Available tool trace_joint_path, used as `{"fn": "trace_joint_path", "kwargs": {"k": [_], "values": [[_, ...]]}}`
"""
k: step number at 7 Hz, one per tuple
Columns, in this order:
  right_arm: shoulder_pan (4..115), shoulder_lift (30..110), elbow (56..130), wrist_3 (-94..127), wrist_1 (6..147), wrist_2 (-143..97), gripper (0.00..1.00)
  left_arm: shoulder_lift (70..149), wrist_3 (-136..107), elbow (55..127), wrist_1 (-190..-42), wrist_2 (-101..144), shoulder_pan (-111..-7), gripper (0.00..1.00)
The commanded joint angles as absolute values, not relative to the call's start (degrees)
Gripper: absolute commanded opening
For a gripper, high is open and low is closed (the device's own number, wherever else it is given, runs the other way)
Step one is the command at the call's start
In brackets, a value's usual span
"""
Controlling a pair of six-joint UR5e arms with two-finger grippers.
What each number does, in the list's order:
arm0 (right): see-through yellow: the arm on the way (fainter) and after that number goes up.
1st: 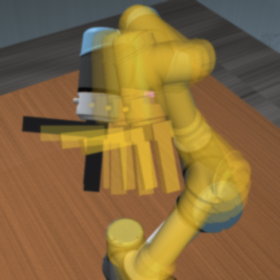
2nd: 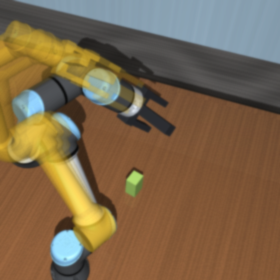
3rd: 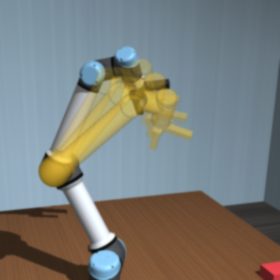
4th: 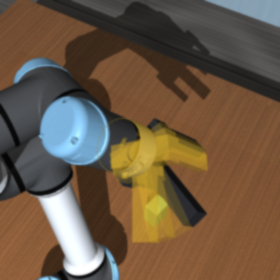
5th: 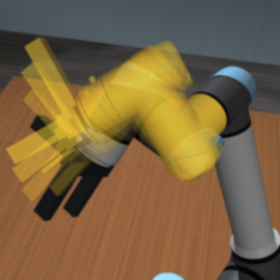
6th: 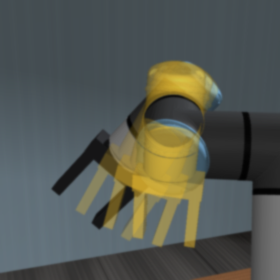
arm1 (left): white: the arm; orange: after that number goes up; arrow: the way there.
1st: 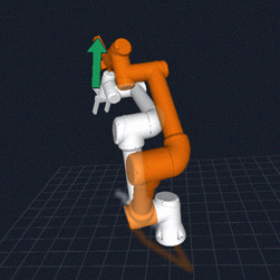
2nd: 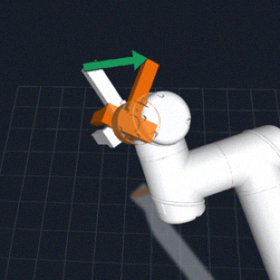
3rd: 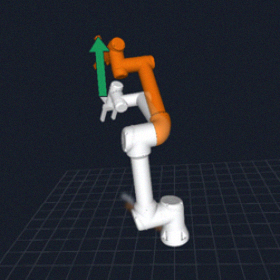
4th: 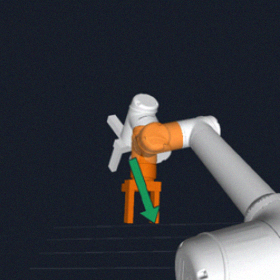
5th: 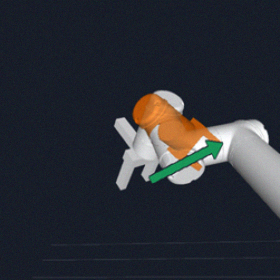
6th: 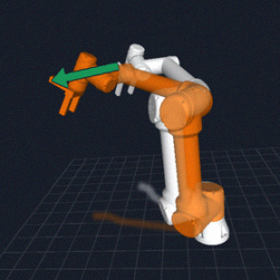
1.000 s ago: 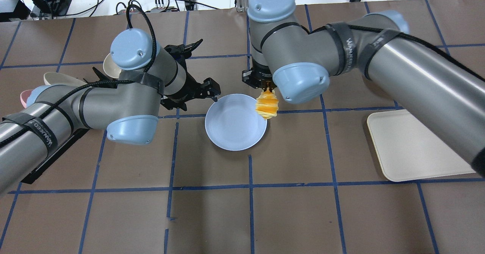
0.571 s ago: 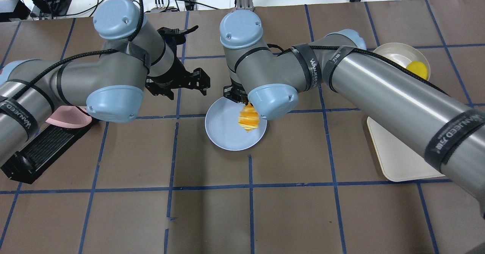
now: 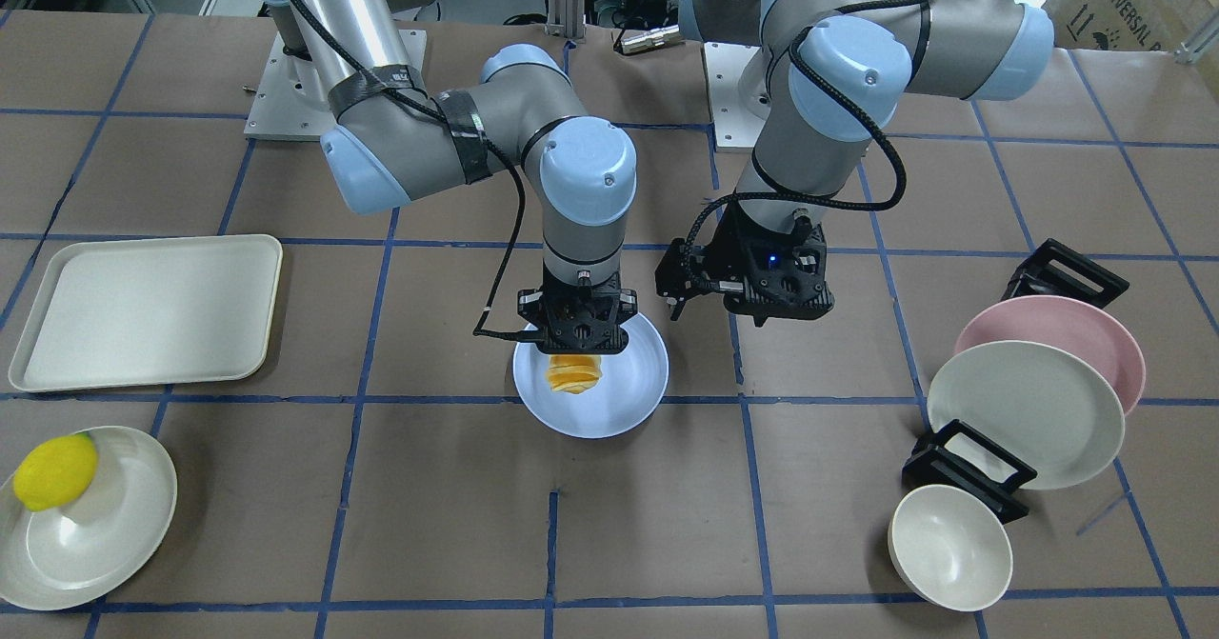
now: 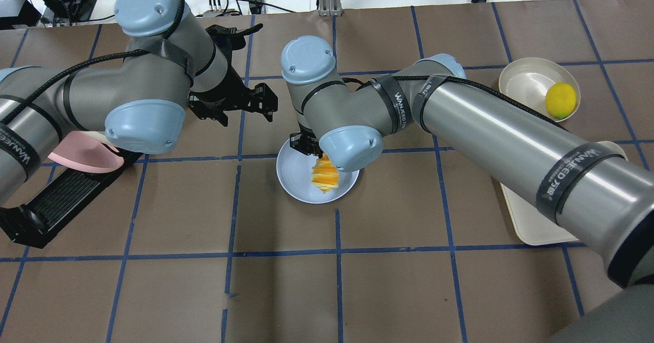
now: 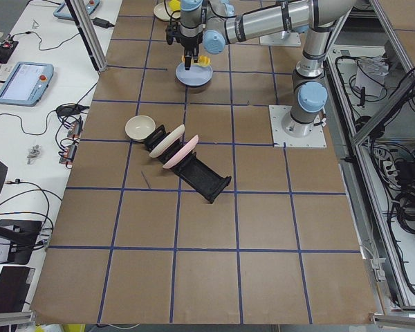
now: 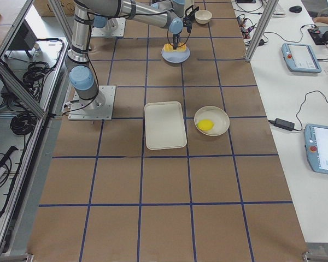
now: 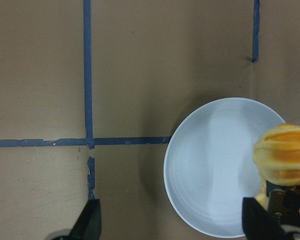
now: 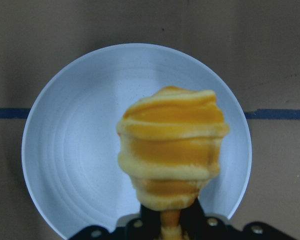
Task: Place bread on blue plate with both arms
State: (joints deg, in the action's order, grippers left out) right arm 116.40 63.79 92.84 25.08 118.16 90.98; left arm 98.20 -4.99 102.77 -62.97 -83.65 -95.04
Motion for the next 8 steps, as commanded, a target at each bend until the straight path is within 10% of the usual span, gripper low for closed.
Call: {"fn": "trace_joint_path", "kwargs": {"k": [1,8], "values": [[116.37,63.54,92.81,24.78,118.12,90.79,0.99,98.09,-4.48,102.66,-63.46,-83.67,-95.01,1.00],[112.78,68.45,91.06,23.21,117.34,91.40,1.00,97.73,-4.40,102.39,-63.90,-83.67,-94.83,1.00]]}}
